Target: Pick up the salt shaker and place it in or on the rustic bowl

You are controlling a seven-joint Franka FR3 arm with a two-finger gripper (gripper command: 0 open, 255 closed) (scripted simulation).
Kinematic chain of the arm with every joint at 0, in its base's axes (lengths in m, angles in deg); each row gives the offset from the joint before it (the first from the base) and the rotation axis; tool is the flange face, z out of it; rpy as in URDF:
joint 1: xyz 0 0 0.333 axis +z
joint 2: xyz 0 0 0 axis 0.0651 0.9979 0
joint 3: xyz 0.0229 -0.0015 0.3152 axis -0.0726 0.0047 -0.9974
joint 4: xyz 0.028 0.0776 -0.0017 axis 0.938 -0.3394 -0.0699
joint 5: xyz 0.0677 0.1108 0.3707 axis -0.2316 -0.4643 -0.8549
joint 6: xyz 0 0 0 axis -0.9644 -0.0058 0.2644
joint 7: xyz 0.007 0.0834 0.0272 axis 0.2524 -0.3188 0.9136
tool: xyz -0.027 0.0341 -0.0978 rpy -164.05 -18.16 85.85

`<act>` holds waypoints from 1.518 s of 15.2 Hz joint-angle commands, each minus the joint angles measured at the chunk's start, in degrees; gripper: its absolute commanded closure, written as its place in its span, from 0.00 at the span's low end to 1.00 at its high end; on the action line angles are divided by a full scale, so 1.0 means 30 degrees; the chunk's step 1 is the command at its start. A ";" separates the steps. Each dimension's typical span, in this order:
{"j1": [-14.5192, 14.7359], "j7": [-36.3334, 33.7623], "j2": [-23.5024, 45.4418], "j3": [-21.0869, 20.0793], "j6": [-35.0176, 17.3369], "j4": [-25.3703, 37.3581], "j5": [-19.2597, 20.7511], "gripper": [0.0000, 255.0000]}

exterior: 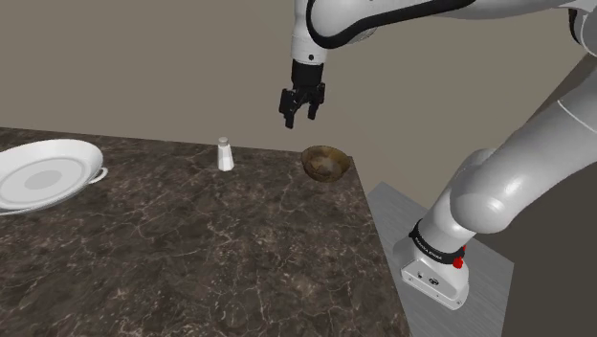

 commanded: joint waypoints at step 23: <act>0.2028 -0.3604 1.1826 -0.1510 -0.4581 0.9001 0.1900 0.00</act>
